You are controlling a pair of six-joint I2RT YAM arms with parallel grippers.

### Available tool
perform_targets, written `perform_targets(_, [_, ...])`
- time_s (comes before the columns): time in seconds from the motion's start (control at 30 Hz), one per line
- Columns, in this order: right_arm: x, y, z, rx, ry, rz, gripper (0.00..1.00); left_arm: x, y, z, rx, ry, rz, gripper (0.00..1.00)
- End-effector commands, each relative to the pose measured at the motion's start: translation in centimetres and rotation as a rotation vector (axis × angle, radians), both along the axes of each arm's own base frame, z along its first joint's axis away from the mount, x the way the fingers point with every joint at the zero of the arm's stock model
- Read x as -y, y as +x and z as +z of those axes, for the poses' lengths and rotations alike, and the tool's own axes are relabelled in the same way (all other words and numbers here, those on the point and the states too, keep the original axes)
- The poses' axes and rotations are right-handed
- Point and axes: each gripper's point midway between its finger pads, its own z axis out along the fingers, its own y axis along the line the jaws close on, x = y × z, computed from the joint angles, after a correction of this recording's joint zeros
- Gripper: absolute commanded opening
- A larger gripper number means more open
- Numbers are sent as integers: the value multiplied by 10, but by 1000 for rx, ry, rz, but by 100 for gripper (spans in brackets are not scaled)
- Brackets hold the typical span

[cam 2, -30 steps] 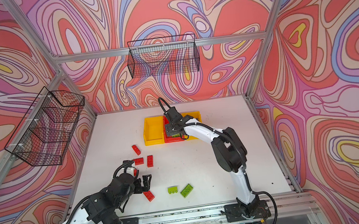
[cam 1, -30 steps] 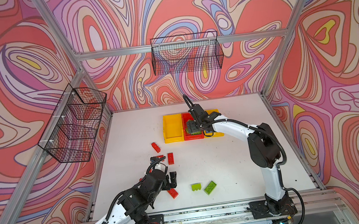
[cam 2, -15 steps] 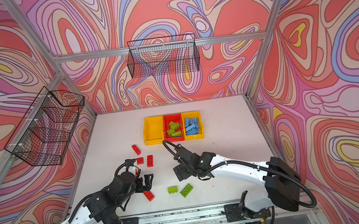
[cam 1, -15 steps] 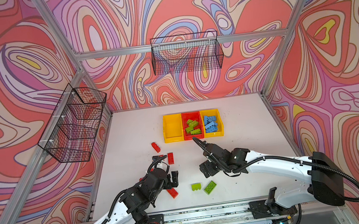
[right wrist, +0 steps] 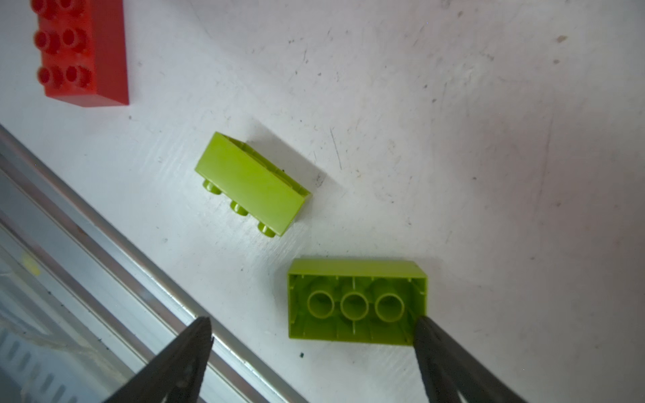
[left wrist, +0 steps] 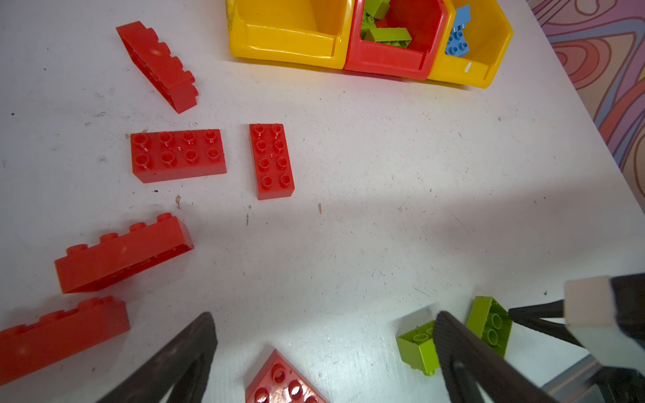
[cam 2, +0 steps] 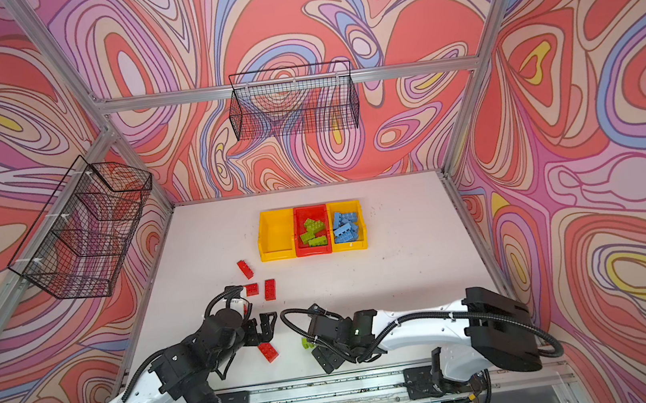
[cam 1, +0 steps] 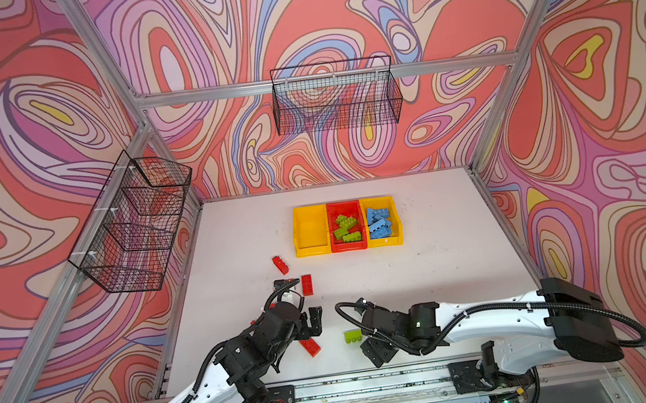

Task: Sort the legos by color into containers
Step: 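Reach the right gripper to a lime-green brick near the table edge and grasp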

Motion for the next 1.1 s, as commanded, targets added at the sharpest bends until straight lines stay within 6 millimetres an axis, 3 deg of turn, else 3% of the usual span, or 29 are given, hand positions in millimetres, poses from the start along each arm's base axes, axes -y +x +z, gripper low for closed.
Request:
perform_targets(0.0, [5,9,-5,47,-20,-52,94,-7,-5,-5,-26,13,22,100])
perform_targets(0.33, [15,15,7,92,-33,-82,94,-12,-5,-6,-3,6,35,100])
perform_targets(0.83, [6,7,-32,32,-88,0,96,-11,-4,-13,-11,27,32,100])
perform_targets(0.97, [6,9,-33,37,-93,-16,90,-13,-4,-14,-6,22,37,100])
perform_targets(1.07, [8,12,-33,41,-97,-33,73,-12,-3,-14,-4,21,37,100])
